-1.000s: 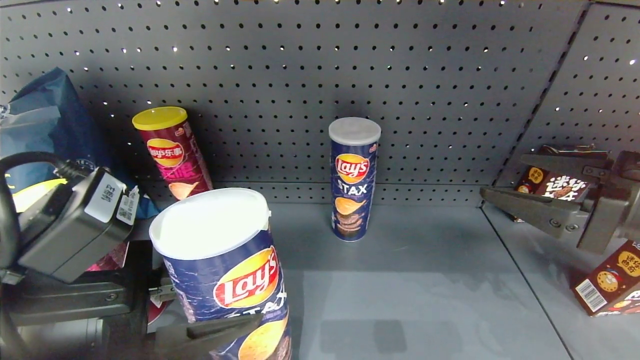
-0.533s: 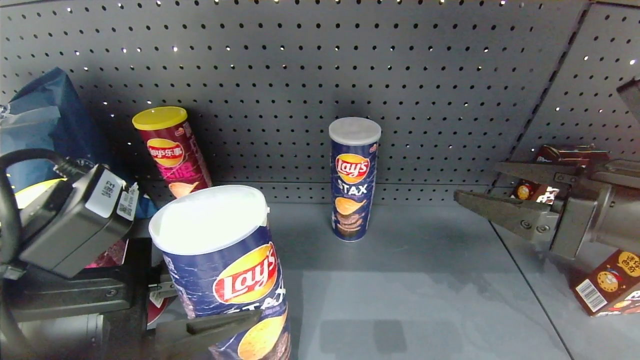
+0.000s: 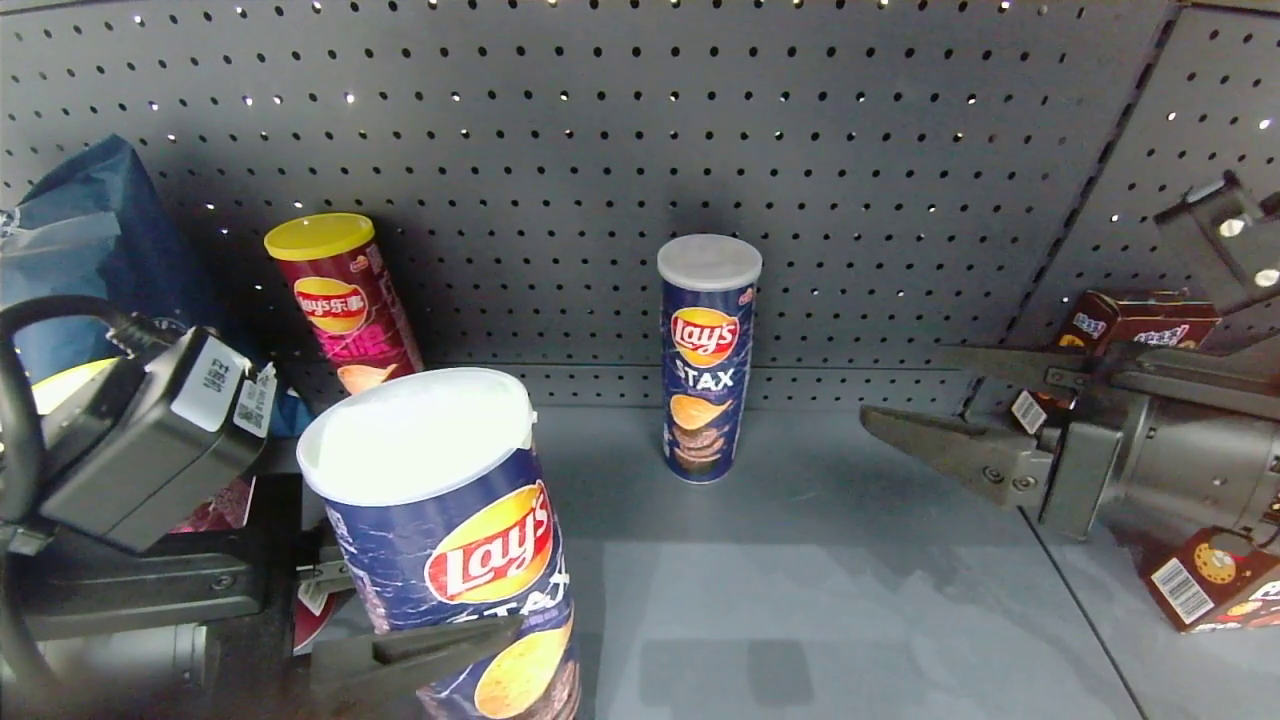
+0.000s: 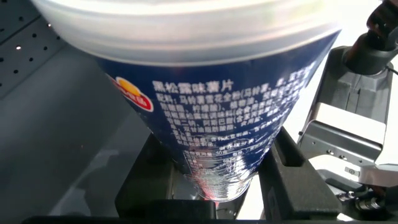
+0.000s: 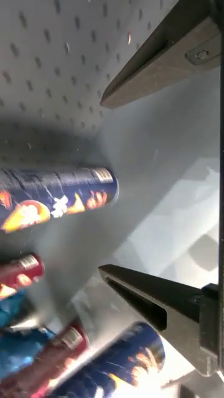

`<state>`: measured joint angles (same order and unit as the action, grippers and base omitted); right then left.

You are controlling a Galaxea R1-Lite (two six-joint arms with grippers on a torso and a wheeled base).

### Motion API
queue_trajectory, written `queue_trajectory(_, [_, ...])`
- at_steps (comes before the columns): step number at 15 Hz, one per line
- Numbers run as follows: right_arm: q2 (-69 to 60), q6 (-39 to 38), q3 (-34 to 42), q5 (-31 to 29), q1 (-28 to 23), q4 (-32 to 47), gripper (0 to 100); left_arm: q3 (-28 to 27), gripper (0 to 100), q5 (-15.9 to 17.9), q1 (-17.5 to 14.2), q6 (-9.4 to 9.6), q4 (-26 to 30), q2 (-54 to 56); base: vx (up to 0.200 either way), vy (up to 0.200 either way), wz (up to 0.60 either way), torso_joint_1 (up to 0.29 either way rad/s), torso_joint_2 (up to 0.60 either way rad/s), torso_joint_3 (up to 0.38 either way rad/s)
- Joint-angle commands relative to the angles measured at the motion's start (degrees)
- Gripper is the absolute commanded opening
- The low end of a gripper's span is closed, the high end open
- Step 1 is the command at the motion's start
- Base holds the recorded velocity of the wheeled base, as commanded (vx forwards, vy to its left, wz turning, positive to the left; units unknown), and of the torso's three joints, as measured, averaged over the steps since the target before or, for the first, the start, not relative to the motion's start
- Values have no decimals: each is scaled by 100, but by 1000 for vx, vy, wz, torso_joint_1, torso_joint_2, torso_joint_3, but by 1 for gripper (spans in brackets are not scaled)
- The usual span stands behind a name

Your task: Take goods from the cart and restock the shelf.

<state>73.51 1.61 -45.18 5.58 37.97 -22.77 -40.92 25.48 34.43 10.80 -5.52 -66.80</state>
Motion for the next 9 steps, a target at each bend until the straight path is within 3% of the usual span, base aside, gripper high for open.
queue_trajectory(1, [234, 15, 97, 39, 0, -34, 100, -3, 0, 1, -32, 10, -1, -8, 0, 0, 0, 0, 0, 0])
queue_trajectory(9, [964, -3, -61, 435, -141, -825, 100, 5, 0, 1, -32, 10, -28, -34, 0, 0, 0, 0, 0, 0])
